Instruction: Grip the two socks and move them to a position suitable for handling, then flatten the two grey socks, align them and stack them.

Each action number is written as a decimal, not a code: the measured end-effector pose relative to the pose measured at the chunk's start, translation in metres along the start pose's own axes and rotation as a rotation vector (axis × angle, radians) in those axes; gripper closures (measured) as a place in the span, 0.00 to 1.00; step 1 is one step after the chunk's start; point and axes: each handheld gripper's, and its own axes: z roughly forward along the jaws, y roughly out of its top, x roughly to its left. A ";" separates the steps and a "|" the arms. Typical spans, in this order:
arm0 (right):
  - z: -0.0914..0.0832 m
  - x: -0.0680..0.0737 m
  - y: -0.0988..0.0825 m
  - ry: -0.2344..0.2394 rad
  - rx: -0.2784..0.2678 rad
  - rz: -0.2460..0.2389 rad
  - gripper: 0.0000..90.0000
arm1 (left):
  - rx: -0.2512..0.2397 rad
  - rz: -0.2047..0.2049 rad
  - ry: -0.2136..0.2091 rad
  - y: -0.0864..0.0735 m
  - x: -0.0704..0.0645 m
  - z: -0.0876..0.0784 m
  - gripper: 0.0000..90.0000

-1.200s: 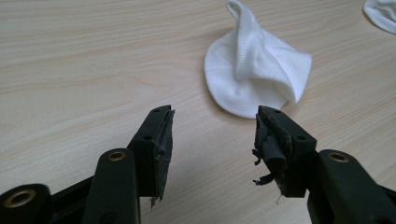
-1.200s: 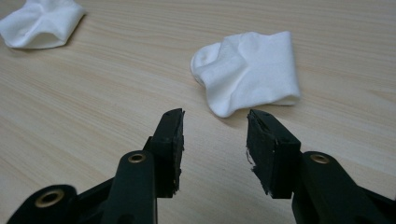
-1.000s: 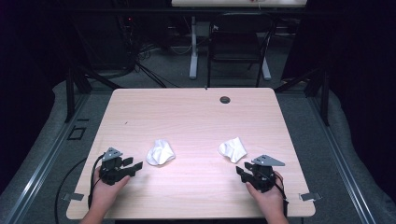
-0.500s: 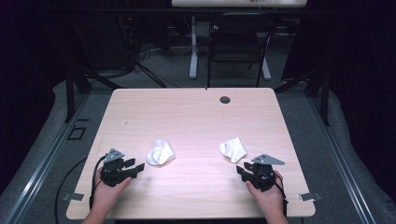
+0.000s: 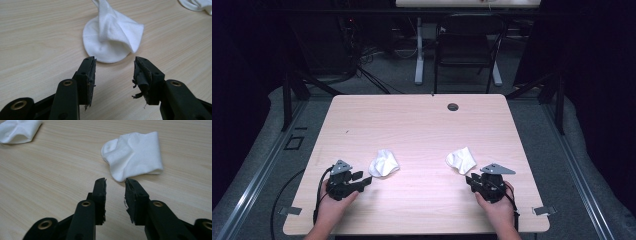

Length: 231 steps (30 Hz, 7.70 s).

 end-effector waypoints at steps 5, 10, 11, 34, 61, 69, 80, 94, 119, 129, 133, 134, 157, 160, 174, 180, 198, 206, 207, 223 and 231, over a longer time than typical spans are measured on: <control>0.004 0.002 0.011 -0.031 0.001 -0.034 0.84 | 0.006 0.010 -0.005 0.000 -0.003 0.000 0.58; 0.015 0.001 0.023 -0.062 0.023 -0.067 0.84 | -0.001 -0.003 -0.010 -0.001 -0.003 0.001 0.58; 0.018 0.001 0.026 -0.063 0.026 -0.072 0.88 | 0.001 -0.002 -0.012 -0.001 -0.004 0.001 0.58; 0.064 -0.007 0.051 -0.109 0.077 -0.029 0.87 | 0.012 0.012 -0.028 -0.001 -0.006 0.005 0.60; 0.057 0.038 0.023 0.001 0.163 -0.091 0.89 | 0.006 0.034 -0.029 0.000 -0.011 0.003 0.60; 0.055 0.060 0.016 0.055 0.163 -0.113 0.89 | 0.001 0.042 -0.029 0.001 -0.014 0.002 0.60; 0.053 0.079 0.013 0.093 0.184 -0.150 0.89 | -0.010 0.045 -0.035 0.001 -0.018 0.001 0.60; 0.053 0.106 0.007 0.146 0.185 -0.208 0.90 | -0.029 0.036 -0.040 0.006 -0.019 0.004 0.59; 0.049 0.125 -0.002 0.227 0.190 -0.243 0.91 | 0.029 -0.017 0.043 0.039 -0.004 0.049 0.56; 0.048 0.132 -0.003 0.242 0.199 -0.252 0.92 | 0.075 0.035 0.050 0.036 -0.011 0.069 0.64; 0.048 0.133 -0.003 0.247 0.195 -0.244 0.92 | 0.077 0.044 0.044 0.035 -0.015 0.069 0.64; 0.048 0.134 -0.003 0.244 0.196 -0.243 0.92 | 0.091 0.066 0.033 0.035 -0.019 0.068 0.64; 0.049 0.141 -0.005 0.255 0.193 -0.263 0.91 | 0.128 0.083 0.023 0.005 -0.004 0.025 0.63; 0.049 0.142 -0.005 0.266 0.194 -0.260 0.91 | 0.114 0.058 0.027 0.005 -0.002 0.026 0.63; 0.050 0.151 -0.008 0.302 0.197 -0.274 0.91 | 0.095 0.070 0.019 0.014 -0.010 0.042 0.61; 0.051 0.157 -0.008 0.301 0.198 -0.280 0.91 | 0.095 0.082 -0.012 0.031 -0.020 0.065 0.61; 0.041 0.152 0.003 0.319 0.119 -0.221 0.79 | -0.003 0.056 -0.034 0.036 -0.033 0.041 0.52; 0.039 0.163 0.003 0.304 0.122 -0.257 0.74 | 0.026 0.065 -0.110 0.022 -0.050 0.019 0.56; 0.039 0.163 0.003 0.304 0.122 -0.257 0.74 | 0.026 0.065 -0.110 0.022 -0.050 0.019 0.56; 0.046 0.183 -0.004 0.334 0.125 -0.322 0.73 | 0.091 0.103 -0.164 0.004 -0.069 0.016 0.70; 0.052 0.188 -0.007 0.334 0.143 -0.360 0.76 | 0.118 0.121 -0.170 0.002 -0.072 0.022 0.72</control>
